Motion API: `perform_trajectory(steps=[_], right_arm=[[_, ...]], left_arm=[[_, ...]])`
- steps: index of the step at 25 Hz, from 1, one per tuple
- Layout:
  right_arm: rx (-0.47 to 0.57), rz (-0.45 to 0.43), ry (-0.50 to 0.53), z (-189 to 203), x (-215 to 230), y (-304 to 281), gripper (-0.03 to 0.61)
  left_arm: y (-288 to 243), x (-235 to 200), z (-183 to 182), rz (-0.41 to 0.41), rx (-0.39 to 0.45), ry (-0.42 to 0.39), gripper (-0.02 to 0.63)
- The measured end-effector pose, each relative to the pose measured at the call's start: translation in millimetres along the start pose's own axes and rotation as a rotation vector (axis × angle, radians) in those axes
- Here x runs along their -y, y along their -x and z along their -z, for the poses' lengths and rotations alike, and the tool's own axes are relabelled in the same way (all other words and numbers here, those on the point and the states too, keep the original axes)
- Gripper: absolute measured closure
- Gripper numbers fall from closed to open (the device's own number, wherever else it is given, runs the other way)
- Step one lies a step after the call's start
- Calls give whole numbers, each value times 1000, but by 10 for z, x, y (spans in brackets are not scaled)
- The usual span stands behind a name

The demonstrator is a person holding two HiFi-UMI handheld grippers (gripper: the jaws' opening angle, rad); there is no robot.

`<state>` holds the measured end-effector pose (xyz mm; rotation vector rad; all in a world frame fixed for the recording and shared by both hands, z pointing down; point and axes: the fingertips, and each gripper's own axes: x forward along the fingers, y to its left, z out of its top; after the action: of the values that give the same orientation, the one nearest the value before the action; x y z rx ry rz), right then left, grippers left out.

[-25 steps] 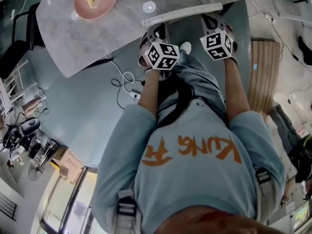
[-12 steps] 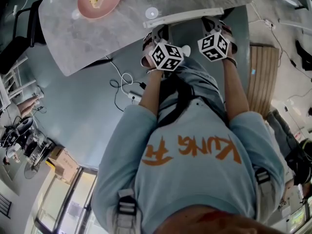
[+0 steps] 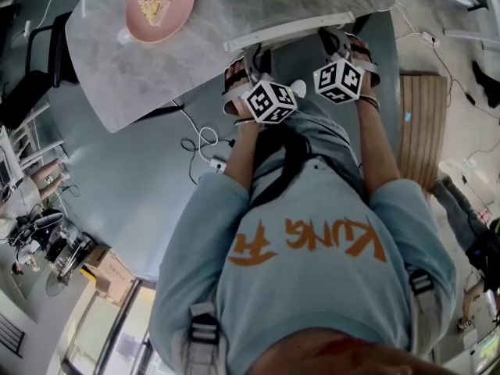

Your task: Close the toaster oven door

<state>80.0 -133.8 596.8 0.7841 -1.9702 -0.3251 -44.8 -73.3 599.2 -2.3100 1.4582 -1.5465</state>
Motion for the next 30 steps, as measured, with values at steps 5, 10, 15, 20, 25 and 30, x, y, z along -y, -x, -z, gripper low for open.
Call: perform_trajectory(steps=[5, 10, 15, 20, 25, 30], right_arm=[[33, 10, 69, -76, 102, 95, 538], [64, 19, 155, -165, 216, 223, 519], [82, -7, 238, -227, 207, 240, 414], [97, 32, 313, -389, 296, 254, 437], [126, 84, 329, -507, 400, 310, 482], [144, 123, 350, -637, 541, 335, 482]], left_arm=[[59, -69, -59, -16, 15, -29, 486], [138, -169, -135, -35, 36, -41, 486], [155, -295, -189, -59, 48, -65, 485], [190, -429, -237, -83, 54, -103, 485], [242, -584, -352, -122, 80, -131, 486], [306, -764, -494, -156, 117, -124, 489]])
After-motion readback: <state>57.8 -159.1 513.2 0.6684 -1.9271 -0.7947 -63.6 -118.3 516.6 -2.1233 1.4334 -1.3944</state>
